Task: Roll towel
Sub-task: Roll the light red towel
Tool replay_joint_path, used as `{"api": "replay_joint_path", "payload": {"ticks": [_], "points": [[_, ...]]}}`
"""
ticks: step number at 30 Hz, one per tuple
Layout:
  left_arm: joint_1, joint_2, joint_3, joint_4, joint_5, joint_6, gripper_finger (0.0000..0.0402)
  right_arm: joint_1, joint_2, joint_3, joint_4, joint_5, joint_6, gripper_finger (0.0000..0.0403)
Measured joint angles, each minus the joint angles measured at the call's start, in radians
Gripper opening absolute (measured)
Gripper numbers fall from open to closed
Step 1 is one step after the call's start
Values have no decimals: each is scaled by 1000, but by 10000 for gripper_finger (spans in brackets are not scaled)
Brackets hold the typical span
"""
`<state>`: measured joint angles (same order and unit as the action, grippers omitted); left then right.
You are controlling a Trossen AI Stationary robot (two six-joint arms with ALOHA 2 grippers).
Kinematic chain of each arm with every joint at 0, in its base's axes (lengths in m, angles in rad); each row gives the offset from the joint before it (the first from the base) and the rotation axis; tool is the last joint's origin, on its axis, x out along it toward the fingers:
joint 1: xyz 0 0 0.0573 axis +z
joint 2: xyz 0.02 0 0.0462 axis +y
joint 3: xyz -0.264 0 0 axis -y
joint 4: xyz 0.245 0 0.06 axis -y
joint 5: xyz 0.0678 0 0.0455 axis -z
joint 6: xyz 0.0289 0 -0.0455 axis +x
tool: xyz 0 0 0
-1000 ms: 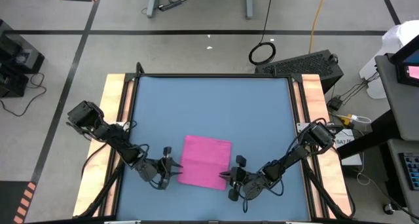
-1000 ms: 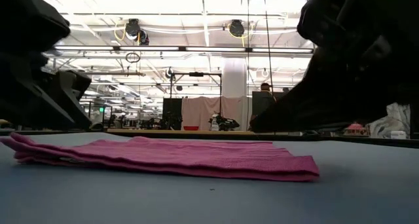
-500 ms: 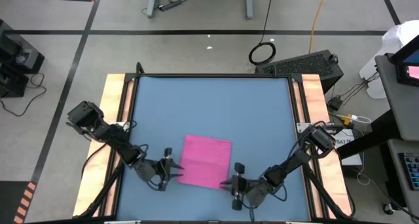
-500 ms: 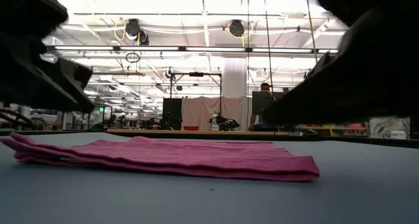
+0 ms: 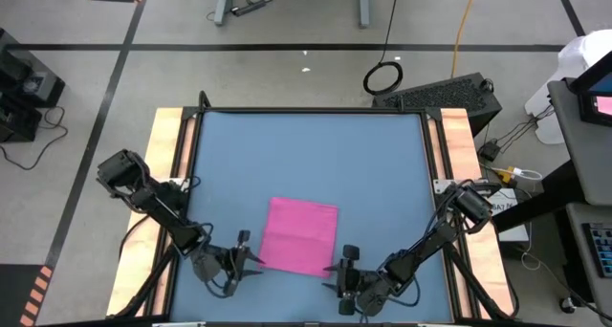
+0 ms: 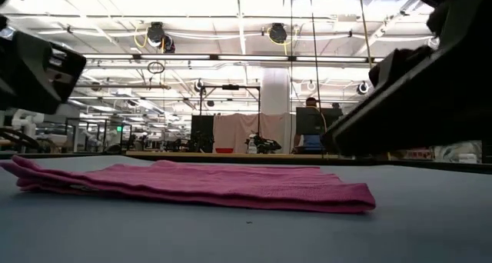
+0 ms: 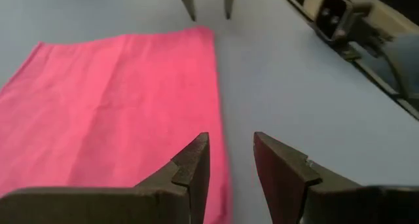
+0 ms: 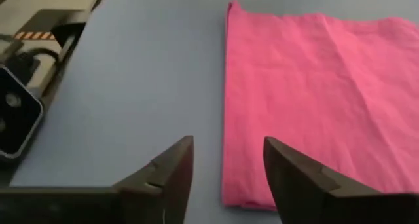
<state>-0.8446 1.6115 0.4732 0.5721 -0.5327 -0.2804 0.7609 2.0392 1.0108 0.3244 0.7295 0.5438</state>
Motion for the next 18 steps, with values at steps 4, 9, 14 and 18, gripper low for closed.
{"api": "replay_joint_path", "payload": {"ticks": [4,9,14,18], "points": [[-16,22,8,2,-6,-3,157,0,0,5,-13,-15,50,183],[-23,61,8,16,-73,-26,205,7,0,5,-51,0,137,196],[-29,118,12,63,-75,-27,223,12,20,5,-44,6,82,202],[-41,162,39,67,-75,-16,224,17,59,5,-38,18,70,202]]}}
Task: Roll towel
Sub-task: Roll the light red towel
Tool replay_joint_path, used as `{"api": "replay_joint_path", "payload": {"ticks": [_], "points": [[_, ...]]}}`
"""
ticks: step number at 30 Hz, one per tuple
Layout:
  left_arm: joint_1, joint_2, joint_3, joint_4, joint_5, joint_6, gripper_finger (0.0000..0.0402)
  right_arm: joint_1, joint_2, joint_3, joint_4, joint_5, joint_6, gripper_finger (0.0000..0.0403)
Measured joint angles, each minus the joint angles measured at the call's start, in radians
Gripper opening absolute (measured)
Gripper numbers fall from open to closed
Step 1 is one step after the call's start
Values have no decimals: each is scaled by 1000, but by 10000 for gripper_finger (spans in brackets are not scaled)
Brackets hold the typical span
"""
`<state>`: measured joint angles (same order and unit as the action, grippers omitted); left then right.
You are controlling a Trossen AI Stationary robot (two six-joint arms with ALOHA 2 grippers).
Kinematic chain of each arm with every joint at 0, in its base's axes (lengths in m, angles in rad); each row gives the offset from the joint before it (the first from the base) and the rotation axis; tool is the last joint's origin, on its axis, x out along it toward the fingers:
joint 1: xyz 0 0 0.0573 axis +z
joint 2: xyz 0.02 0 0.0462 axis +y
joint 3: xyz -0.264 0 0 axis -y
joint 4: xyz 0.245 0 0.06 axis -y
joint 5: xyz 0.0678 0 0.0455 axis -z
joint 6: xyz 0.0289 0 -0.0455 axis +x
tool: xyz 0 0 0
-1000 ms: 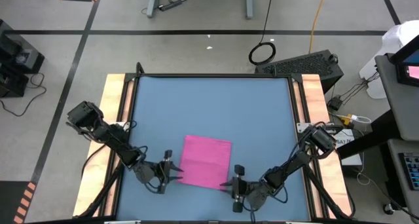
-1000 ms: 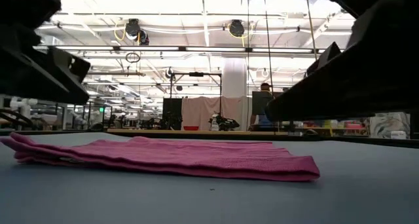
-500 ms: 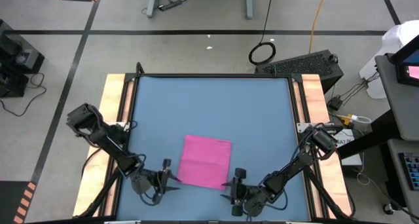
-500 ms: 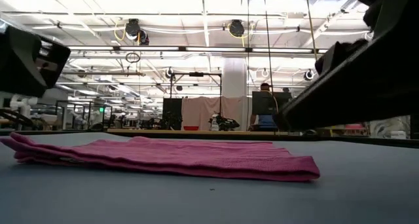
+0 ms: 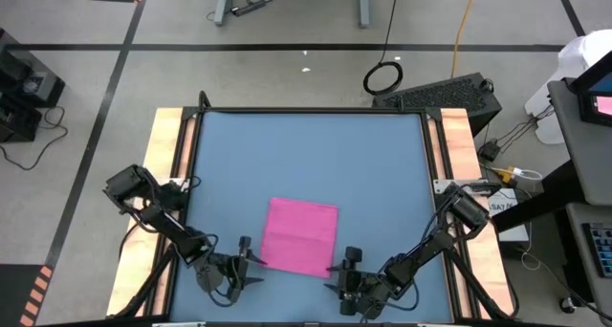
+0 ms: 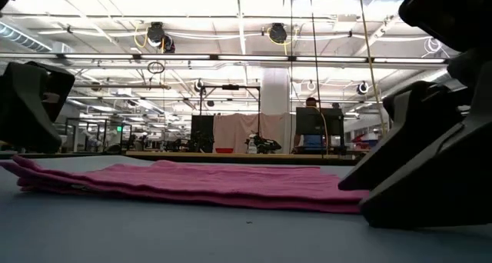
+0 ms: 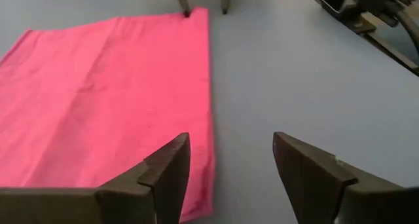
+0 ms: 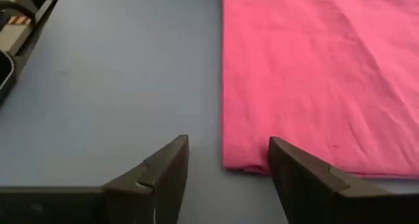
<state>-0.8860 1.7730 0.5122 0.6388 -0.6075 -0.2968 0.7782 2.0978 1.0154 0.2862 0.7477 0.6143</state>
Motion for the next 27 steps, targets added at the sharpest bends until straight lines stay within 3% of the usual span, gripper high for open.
{"api": "replay_joint_path", "payload": {"ticks": [10,18,27], "points": [[2,99,51,7,-3,45,224,5,30,1,49,17,11,201],[2,102,52,31,-15,58,224,4,30,1,38,12,45,201],[42,83,174,59,-19,234,224,2,31,0,48,9,86,201]]}}
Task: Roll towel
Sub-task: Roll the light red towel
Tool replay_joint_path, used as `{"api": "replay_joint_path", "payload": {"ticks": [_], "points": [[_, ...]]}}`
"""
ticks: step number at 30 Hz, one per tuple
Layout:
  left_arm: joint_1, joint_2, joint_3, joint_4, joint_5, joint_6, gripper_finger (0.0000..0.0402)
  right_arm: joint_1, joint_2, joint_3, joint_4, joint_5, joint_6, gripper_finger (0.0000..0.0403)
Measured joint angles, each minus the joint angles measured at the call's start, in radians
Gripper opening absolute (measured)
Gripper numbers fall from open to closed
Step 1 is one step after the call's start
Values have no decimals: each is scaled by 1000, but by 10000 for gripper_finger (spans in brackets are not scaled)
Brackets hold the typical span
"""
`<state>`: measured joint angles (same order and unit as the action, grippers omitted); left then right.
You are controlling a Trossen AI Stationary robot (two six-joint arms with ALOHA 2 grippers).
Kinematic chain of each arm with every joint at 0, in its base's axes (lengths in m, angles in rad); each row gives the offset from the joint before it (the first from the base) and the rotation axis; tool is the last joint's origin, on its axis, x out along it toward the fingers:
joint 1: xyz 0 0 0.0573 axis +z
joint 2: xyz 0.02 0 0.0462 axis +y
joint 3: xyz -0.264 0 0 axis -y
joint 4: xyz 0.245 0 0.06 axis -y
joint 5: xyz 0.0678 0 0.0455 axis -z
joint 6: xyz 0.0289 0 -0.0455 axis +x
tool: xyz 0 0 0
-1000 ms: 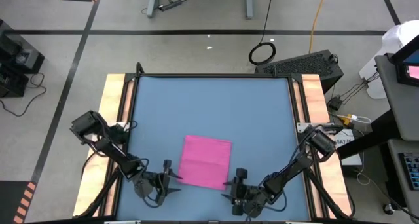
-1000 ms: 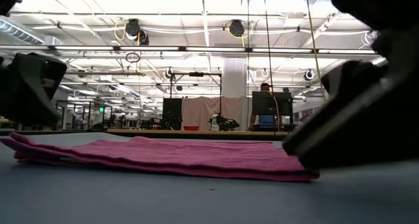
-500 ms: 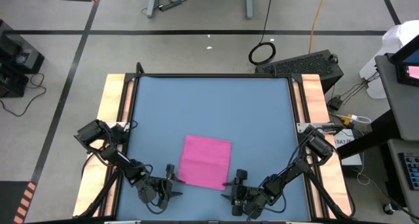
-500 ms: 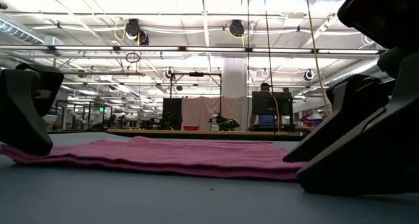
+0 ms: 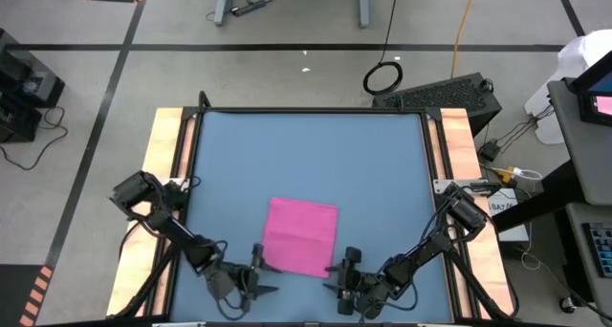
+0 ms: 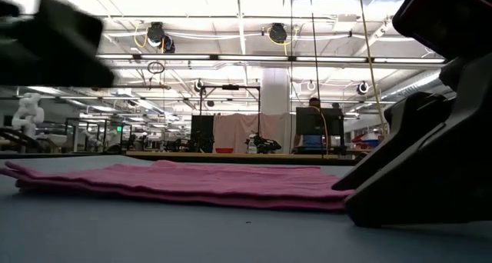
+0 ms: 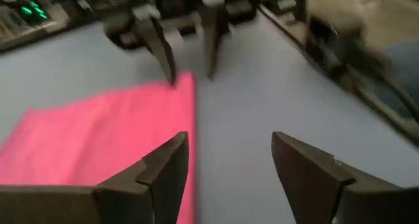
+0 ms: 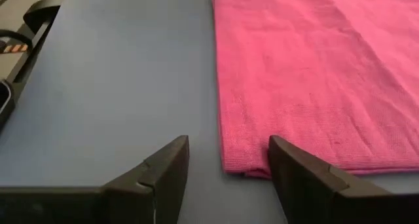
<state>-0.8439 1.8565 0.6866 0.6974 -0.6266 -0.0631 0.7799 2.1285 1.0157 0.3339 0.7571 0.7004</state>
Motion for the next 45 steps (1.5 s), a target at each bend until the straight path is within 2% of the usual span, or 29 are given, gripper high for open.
{"api": "replay_joint_path", "payload": {"ticks": [6,12,16,23,27,30,34,36,40,45], "points": [[99,0,32,-11,88,51,224,-9,1,0,3,-1,19,194],[199,35,41,24,230,42,224,-30,1,0,4,-5,17,159],[225,64,50,18,261,43,224,-35,-7,0,-5,-9,2,147],[239,111,50,-10,321,16,224,-2,-73,-4,-18,-7,-167,177],[242,137,50,-4,323,-1,224,30,-79,-3,-24,85,-257,199],[254,143,52,-21,334,-37,224,40,-71,-2,-38,160,-260,208],[261,144,53,-33,338,-44,224,36,-69,-12,-49,178,-234,212],[264,144,53,-34,339,-50,224,29,-69,-14,-50,161,-229,212],[267,145,52,-39,348,-63,224,2,-62,-15,-44,62,-216,208],[267,145,51,-39,347,-63,224,-35,-19,-15,38,-1,-235,195]]}}
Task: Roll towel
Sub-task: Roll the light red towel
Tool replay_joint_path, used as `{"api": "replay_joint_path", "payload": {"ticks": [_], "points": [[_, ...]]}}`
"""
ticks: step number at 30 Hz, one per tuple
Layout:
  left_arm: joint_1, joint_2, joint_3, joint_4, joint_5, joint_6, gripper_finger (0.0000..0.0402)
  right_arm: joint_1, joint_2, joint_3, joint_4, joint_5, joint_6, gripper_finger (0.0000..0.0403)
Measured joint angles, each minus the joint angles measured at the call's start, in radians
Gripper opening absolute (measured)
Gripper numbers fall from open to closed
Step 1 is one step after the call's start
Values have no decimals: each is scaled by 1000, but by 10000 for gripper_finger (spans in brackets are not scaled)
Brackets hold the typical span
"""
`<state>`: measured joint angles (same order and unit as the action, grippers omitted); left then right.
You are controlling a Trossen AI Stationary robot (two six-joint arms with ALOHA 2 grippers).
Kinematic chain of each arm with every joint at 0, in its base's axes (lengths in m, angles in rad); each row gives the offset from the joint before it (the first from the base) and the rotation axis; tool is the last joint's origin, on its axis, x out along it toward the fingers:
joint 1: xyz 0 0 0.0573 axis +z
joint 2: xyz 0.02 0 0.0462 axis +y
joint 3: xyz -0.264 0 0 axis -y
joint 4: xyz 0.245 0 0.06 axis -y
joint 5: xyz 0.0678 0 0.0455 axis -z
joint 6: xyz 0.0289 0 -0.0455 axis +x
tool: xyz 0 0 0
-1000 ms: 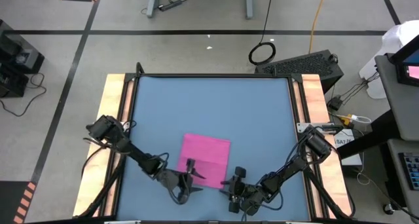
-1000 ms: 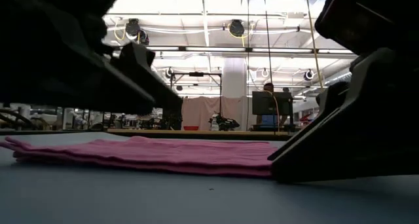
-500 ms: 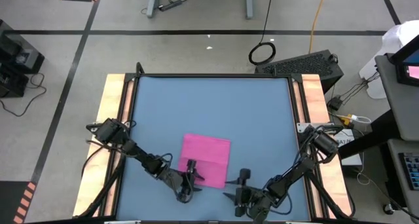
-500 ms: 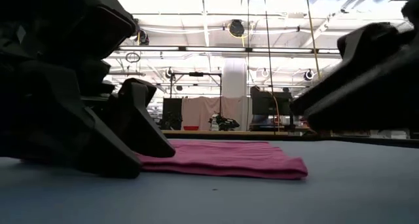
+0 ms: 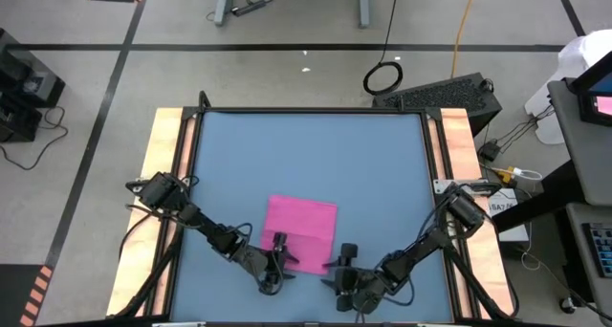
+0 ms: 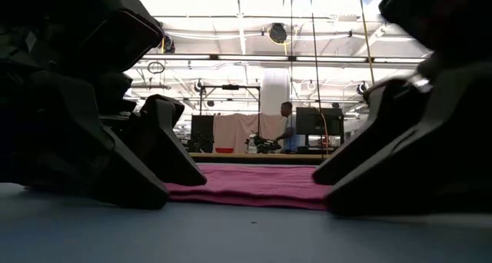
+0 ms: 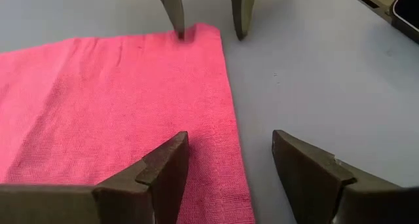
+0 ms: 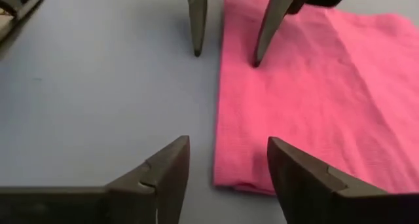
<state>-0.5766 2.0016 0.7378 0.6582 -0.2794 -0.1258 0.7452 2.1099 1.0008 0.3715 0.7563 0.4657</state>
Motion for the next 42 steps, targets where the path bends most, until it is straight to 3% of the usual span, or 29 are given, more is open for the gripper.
{"api": "replay_joint_path", "payload": {"ticks": [5,11,22,26,37,42], "points": [[0,1,-1,-2,-1,0,224,-24,23,3,-4,-55,108,181],[-2,3,-3,21,-2,1,224,-24,26,4,-40,-51,215,145],[-5,7,-5,96,-32,47,224,-27,17,2,-38,-42,303,9],[-13,7,1,154,-96,109,224,-29,-11,-1,-45,-67,321,18],[-23,6,63,136,-75,141,224,-77,-90,-3,-46,-104,427,4],[-23,6,65,112,-117,142,224,-100,-92,-2,-45,-157,444,6]]}}
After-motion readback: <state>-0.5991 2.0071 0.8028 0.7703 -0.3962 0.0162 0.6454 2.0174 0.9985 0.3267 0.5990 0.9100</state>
